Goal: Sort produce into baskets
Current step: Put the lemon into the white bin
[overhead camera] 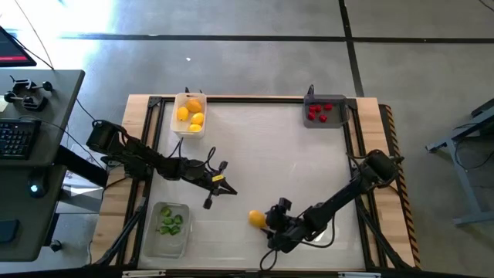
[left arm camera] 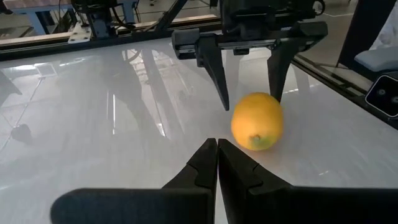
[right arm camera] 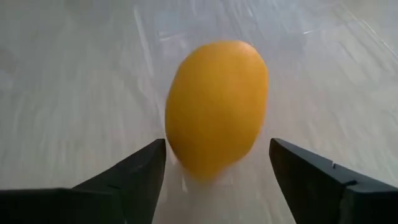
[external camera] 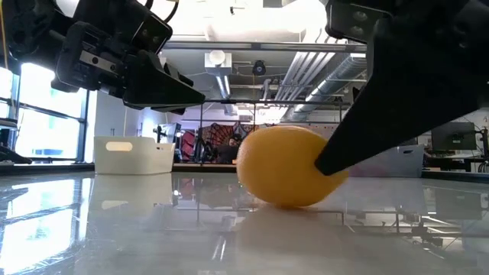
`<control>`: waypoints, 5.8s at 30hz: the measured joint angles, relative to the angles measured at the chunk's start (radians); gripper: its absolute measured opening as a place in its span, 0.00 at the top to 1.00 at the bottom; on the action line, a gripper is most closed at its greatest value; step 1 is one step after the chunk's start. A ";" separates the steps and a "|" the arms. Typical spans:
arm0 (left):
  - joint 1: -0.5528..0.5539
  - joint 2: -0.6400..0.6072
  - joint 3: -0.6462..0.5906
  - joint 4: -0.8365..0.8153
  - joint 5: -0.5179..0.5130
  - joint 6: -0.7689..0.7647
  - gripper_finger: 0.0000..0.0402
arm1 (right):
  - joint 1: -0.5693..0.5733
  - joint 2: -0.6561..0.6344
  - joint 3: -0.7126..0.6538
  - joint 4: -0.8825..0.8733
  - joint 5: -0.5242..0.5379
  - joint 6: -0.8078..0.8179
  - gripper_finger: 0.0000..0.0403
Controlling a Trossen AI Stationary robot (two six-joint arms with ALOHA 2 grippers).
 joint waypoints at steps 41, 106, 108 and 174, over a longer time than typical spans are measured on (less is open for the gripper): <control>0.000 0.000 0.000 0.000 0.000 -0.011 1.00 | -0.112 -0.002 0.000 -0.053 0.032 -0.225 0.32; -0.324 0.000 0.085 -0.012 -0.549 0.342 0.42 | -0.230 -0.161 0.000 0.138 -0.224 -0.314 0.53; -0.329 0.000 0.088 -0.013 -0.549 0.342 0.39 | -0.237 -0.161 0.000 0.150 -0.242 -0.314 0.53; -0.246 -0.162 0.090 -0.233 -0.586 0.104 0.52 | -0.274 -0.508 -0.211 -0.243 0.064 -0.246 0.59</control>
